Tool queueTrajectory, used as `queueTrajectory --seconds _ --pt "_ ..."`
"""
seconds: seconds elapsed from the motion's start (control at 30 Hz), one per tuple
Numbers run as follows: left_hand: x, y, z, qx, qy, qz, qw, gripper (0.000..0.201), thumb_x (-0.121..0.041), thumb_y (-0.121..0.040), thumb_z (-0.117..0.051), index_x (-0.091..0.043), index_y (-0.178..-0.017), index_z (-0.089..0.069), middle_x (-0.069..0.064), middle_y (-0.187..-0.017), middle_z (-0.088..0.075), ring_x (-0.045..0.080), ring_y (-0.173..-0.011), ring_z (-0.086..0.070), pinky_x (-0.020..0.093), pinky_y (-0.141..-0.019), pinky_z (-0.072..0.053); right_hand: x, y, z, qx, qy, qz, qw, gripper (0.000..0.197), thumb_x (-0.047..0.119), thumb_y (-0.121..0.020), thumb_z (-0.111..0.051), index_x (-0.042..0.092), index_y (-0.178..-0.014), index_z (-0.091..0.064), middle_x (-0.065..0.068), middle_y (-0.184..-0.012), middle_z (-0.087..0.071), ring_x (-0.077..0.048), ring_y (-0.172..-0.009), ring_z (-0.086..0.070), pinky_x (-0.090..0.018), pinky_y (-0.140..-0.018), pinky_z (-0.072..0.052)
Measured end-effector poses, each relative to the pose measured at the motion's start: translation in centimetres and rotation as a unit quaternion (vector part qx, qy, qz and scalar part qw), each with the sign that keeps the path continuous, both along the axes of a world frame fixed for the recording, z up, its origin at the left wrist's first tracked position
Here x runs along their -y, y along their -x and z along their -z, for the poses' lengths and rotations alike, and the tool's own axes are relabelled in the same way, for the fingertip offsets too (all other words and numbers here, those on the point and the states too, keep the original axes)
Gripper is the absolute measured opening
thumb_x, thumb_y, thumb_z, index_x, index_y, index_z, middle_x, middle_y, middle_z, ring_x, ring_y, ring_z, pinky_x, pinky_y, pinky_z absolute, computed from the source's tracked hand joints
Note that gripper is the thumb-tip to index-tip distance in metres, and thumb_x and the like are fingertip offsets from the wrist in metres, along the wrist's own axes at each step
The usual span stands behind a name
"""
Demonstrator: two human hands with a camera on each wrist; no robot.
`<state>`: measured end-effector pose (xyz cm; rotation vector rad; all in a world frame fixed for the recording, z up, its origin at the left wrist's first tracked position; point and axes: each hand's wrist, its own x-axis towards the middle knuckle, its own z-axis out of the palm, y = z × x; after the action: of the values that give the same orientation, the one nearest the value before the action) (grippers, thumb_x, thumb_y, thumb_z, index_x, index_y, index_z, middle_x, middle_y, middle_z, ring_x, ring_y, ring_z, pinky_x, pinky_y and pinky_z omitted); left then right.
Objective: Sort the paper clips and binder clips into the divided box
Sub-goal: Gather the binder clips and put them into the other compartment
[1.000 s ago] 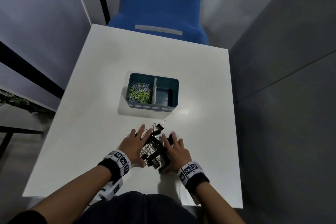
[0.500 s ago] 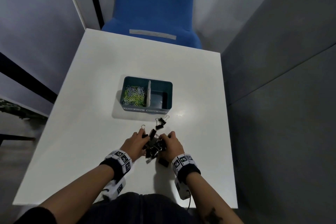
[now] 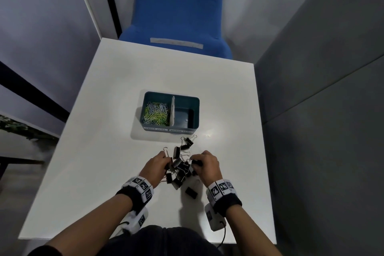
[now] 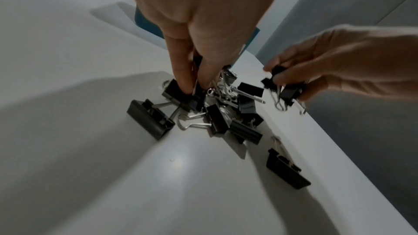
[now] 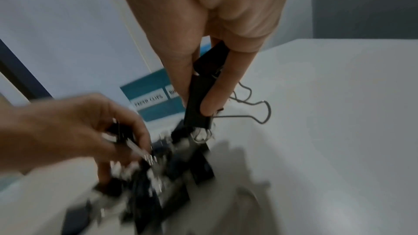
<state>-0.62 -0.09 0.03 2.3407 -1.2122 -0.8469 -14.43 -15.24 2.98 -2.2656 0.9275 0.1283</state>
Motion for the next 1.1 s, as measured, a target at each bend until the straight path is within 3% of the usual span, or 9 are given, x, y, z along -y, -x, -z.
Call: queueTrajectory --seconds 0.13,0.3,0.4,0.47,0.67,0.8,0.87,1.0,1.1 --pt "-0.1 -0.4 -0.7 -0.015 0.002 -0.018 1.000 0.029 0.008 -0.076 -0.055 -0.015 -0.086 -0.071 0.004 -0.089 -0.056 0.026 -0.076 -0.058 0.025 -0.065 -0.039 2.4 -3.6 -4.6 0.075 0.023 -0.021 0.997 0.023 0.010 -0.082 -0.070 0.025 -0.100 -0.074 0.002 -0.088 -0.058 -0.010 -0.070 -0.060 -0.014 -0.068 -0.044" --pt "0.8 -1.5 -2.8 -0.010 0.045 -0.045 0.998 0.040 0.015 -0.069 -0.054 -0.017 -0.082 -0.073 0.001 -0.086 -0.061 0.024 -0.078 -0.063 0.024 -0.064 -0.044 5.8 -10.4 -7.4 0.128 0.063 -0.027 0.989 0.028 0.012 -0.082 -0.071 0.020 -0.109 -0.071 -0.005 -0.100 -0.063 -0.021 -0.089 -0.061 -0.029 -0.082 -0.050" --pt "2.8 -2.8 -5.8 -0.011 0.110 -0.066 0.992 0.035 0.012 -0.077 -0.063 -0.018 -0.089 -0.075 0.000 -0.092 -0.065 0.017 -0.086 -0.061 0.023 -0.076 -0.049 7.4 -12.6 -7.3 0.084 0.042 -0.026 0.995 0.041 0.023 -0.080 -0.075 0.022 -0.120 -0.066 -0.005 -0.113 -0.066 -0.023 -0.102 -0.063 -0.035 -0.091 -0.051" --pt "4.8 -4.1 -8.2 -0.032 0.143 -0.102 0.984 0.026 0.005 -0.081 -0.068 -0.017 -0.092 -0.074 0.000 -0.095 -0.066 0.012 -0.085 -0.061 0.020 -0.077 -0.050 8.0 -12.5 -7.1 0.084 0.036 -0.007 0.996 0.043 0.027 -0.081 -0.072 0.025 -0.123 -0.063 -0.004 -0.117 -0.068 -0.023 -0.105 -0.064 -0.037 -0.091 -0.052" --pt "12.1 -6.8 -11.6 -0.048 0.185 -0.168 0.967 0.016 0.000 -0.081 -0.072 -0.014 -0.088 -0.075 0.002 -0.090 -0.067 0.013 -0.081 -0.064 0.025 -0.072 -0.056 8.0 -7.4 -5.2 0.129 0.022 0.145 0.981 0.025 0.022 -0.087 -0.063 0.020 -0.111 -0.067 -0.003 -0.098 -0.070 -0.015 -0.078 -0.066 -0.029 -0.077 -0.053" --pt "13.5 -7.2 -10.5 -0.048 0.107 -0.166 0.979 0.029 -0.005 -0.079 -0.074 -0.012 -0.108 -0.070 0.009 -0.112 -0.067 0.024 -0.106 -0.062 0.032 -0.095 -0.049 7.1 -3.3 -2.1 0.059 0.001 0.123 0.991 0.027 0.023 -0.086 -0.064 0.021 -0.113 -0.066 -0.003 -0.102 -0.070 -0.016 -0.081 -0.066 -0.031 -0.078 -0.054" --pt "12.7 -6.5 -10.3 -0.022 0.084 -0.149 0.985 0.036 -0.001 -0.083 -0.069 -0.012 -0.117 -0.065 0.009 -0.126 -0.059 0.023 -0.111 -0.058 0.028 -0.095 -0.047 6.6 -1.6 -0.7 0.012 -0.015 0.108 0.994 0.032 0.025 -0.086 -0.064 0.024 -0.118 -0.062 -0.003 -0.109 -0.067 -0.017 -0.090 -0.065 -0.034 -0.082 -0.054" --pt "7.9 -3.5 -9.2 0.062 0.084 -0.113 0.988 0.021 -0.009 -0.090 -0.060 -0.019 -0.108 -0.065 -0.004 -0.113 -0.057 0.008 -0.080 -0.059 0.011 -0.058 -0.039 5.6 -0.2 1.2 -0.088 -0.016 0.029 0.996 0.051 0.032 -0.087 -0.060 0.025 -0.136 -0.047 -0.005 -0.139 -0.047 -0.023 -0.127 -0.043 -0.042 -0.103 -0.041" --pt "2.9 -1.8 -6.0 0.077 -0.049 -0.055 0.994 0.040 -0.035 -0.087 -0.065 -0.019 -0.122 -0.054 0.002 -0.126 -0.051 0.017 -0.104 -0.054 0.022 -0.073 -0.045 4.8 -0.8 1.6 -0.098 -0.035 -0.024 0.994 0.068 0.035 -0.085 -0.061 0.029 -0.146 -0.031 -0.002 -0.157 -0.022 -0.023 -0.141 -0.023 -0.047 -0.110 -0.034"
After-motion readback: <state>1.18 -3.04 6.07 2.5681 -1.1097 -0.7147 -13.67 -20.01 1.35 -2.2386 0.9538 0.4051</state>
